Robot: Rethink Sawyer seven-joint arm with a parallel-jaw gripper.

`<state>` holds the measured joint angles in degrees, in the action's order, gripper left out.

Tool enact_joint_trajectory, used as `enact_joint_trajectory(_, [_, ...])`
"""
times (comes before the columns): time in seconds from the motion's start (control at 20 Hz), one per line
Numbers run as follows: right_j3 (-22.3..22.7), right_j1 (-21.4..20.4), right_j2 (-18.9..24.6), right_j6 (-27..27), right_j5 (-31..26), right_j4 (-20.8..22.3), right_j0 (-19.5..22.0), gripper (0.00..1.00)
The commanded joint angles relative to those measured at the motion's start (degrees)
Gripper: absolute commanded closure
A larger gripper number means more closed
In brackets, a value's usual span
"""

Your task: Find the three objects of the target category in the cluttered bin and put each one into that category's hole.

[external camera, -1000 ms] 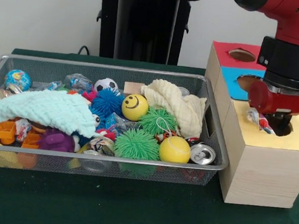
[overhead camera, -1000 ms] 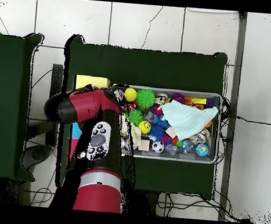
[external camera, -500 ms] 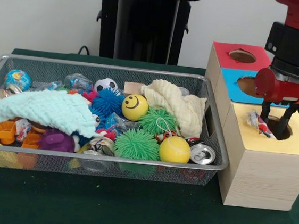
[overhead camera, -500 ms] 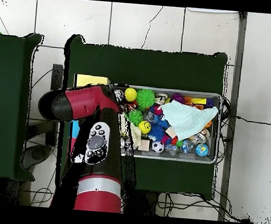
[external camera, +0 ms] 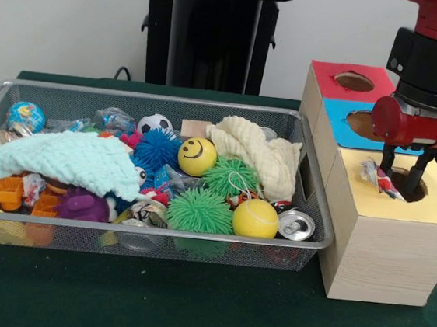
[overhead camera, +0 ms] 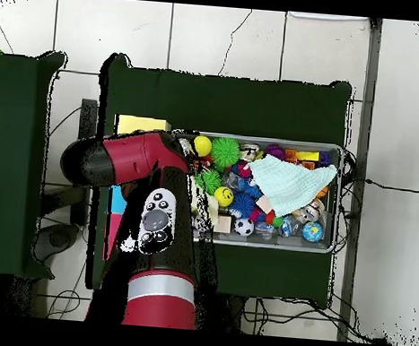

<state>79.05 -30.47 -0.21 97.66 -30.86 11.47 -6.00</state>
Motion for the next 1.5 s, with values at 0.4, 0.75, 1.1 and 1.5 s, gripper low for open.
enact_joint_trajectory(0.4, [4.9,-2.5,0.8,-5.5,-13.8,3.8,3.7,0.0])
enact_joint_trajectory(0.75, [3.0,-6.5,1.8,-7.3,-21.6,2.8,3.3,0.0])
enact_joint_trajectory(1.1, [4.2,-7.7,2.9,-7.4,-20.9,3.5,4.2,0.0])
enact_joint_trajectory(1.5, [5.2,-7.3,3.8,-6.5,-19.2,4.3,5.1,0.0])
